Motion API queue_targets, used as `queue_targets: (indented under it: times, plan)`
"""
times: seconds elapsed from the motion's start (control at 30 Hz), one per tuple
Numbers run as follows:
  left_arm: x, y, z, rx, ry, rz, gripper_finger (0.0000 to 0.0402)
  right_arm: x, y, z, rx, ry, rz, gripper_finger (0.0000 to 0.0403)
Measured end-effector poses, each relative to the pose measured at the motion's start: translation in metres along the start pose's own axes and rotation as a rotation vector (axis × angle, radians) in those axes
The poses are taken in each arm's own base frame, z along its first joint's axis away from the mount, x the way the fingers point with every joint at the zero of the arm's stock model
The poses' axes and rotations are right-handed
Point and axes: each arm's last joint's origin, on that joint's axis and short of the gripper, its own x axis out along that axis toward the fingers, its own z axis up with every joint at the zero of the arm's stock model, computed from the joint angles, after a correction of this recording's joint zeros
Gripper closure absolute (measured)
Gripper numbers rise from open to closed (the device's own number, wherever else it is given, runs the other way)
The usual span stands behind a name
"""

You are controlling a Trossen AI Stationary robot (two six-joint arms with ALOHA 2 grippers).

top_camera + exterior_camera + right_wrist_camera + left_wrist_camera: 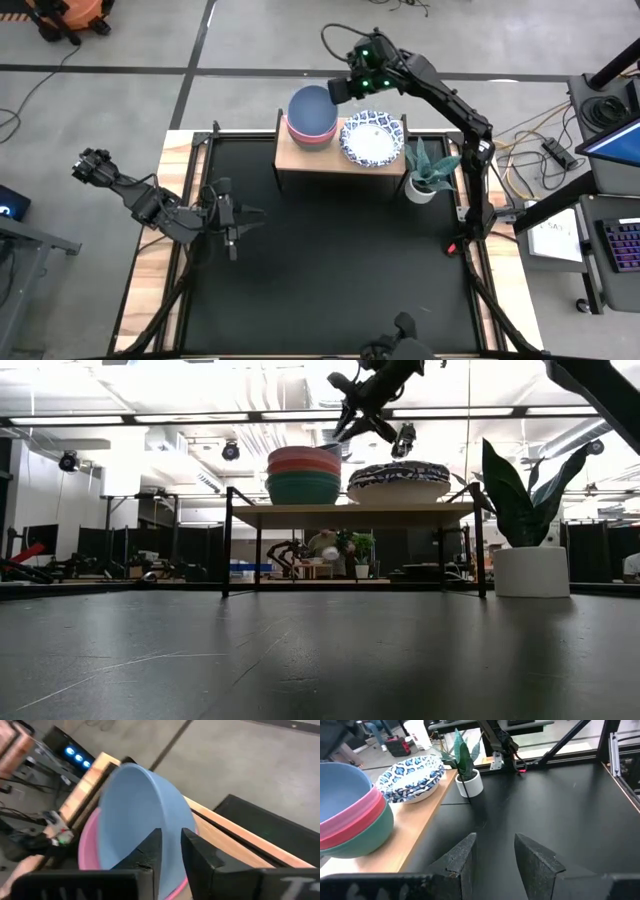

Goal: Place and stack bowls onto a shelf
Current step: Stack the blue bowl on top of the pink bowl on the shelf

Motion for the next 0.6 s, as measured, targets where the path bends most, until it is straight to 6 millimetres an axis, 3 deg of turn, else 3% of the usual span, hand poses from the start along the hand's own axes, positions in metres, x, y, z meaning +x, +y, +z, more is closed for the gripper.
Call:
queue_targets:
  times: [0.23, 0.6]
  plan:
    - [0.000, 0.000, 0.000, -0.002, 0.000, 0.001, 0.0287, 0.024, -0.007, -0.003, -0.012, 0.042, -0.026, 0.0369]
    - [0.000, 0.000, 0.000, -0.003, 0.000, 0.001, 0.0287, 0.016, -0.005, 0.001, -0.067, -0.013, -0.056, 0.0376]
